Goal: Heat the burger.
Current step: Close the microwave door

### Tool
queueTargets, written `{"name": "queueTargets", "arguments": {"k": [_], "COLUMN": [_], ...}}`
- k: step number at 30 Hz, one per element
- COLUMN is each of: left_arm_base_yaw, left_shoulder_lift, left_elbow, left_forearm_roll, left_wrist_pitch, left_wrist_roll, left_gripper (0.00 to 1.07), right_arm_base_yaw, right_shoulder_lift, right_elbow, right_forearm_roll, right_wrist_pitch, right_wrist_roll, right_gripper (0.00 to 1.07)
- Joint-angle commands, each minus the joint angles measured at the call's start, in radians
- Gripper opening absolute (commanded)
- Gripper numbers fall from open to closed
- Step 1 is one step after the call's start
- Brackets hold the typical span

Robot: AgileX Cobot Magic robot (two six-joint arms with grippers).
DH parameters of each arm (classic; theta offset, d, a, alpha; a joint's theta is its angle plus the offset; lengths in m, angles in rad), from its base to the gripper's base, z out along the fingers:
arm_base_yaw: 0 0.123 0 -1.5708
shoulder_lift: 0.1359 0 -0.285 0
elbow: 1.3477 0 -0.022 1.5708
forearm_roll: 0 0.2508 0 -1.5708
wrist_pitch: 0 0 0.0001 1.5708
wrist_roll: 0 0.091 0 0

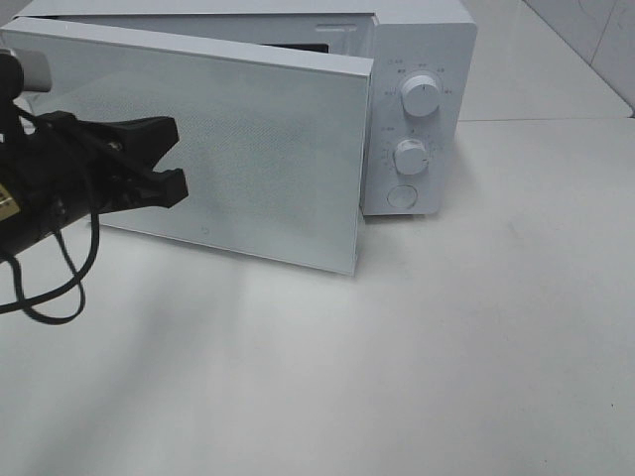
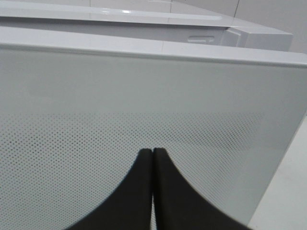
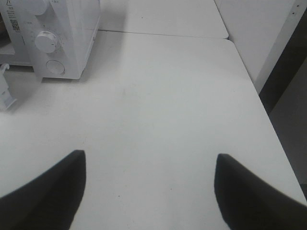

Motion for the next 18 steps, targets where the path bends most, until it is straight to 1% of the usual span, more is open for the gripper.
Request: {"name": "queueTargets", "arguments": {"k": [1, 2, 3, 5, 7, 8, 9, 10, 11, 12, 13, 14, 15, 16, 17, 18], "left_arm_base_yaw": [-0.058, -0.085, -0.085, -0.122, -0.131, -0.150, -0.150, -0.161, -0.161, -0.166, -0.177, -0.177, -0.182, -0.184, -0.184, -0.184], "left_shoulder_lift": [0.033, 0.056, 0.056, 0.094, 0.105, 0.132, 0.132, 0.156, 0.156, 0.167, 0.194, 0.194, 0.206, 0.228, 0.228, 0.250], "left_elbow": [-0.053, -0.082, -0.082, -0.130, -0.143, -0.179, -0.179, -0.214, -0.214, -0.235, -0.275, -0.275, -0.291, -0.327, -0.327, -0.364], "left_forearm_roll": [-0.147, -0.197, -0.197, -0.251, -0.262, -0.286, -0.286, -0.310, -0.310, -0.324, -0.362, -0.362, -0.375, -0.389, -0.389, -0.393], "left_wrist_pitch": [0.012, 0.012, 0.012, 0.012, 0.014, 0.028, 0.028, 0.051, 0.051, 0.058, 0.068, 0.068, 0.072, 0.084, 0.084, 0.091], "left_wrist_roll": [0.062, 0.079, 0.079, 0.092, 0.099, 0.101, 0.101, 0.110, 0.110, 0.120, 0.164, 0.164, 0.180, 0.209, 0.209, 0.218], "left_gripper": [0.00, 0.00, 0.00, 0.00, 0.00, 0.00, 0.00, 0.00, 0.00, 0.00, 0.00, 0.00, 0.00, 0.00, 0.00, 0.00], "right_arm_base_yaw": [-0.005, -0.005, -0.005, -0.005, -0.005, -0.005, -0.005, -0.005, -0.005, -0.005, -0.005, -0.005, -0.005, -0.005, -0.005, -0.005], "right_shoulder_lift": [-0.024, -0.024, -0.024, -0.024, -0.024, -0.024, -0.024, -0.024, -0.024, -0.024, -0.024, -0.024, -0.024, -0.024, -0.024, -0.024], "right_elbow": [0.002, 0.002, 0.002, 0.002, 0.002, 0.002, 0.002, 0.002, 0.002, 0.002, 0.002, 0.002, 0.002, 0.002, 0.002, 0.002], "right_forearm_roll": [0.002, 0.002, 0.002, 0.002, 0.002, 0.002, 0.002, 0.002, 0.002, 0.002, 0.002, 0.002, 0.002, 0.002, 0.002, 0.002], "right_wrist_pitch": [-0.009, -0.009, -0.009, -0.009, -0.009, -0.009, -0.009, -0.009, -0.009, -0.009, -0.009, -0.009, -0.009, -0.009, -0.009, -0.009], "right_wrist_roll": [-0.003, -0.003, -0.003, -0.003, -0.003, -0.003, -0.003, -0.003, -0.003, -0.003, -0.003, -0.003, -0.003, -0.003, -0.003, -0.003], "right_gripper": [0.71, 0.71, 0.71, 0.71, 0.71, 0.71, 0.71, 0.71, 0.71, 0.71, 0.71, 0.71, 0.71, 0.71, 0.71, 0.71]}}
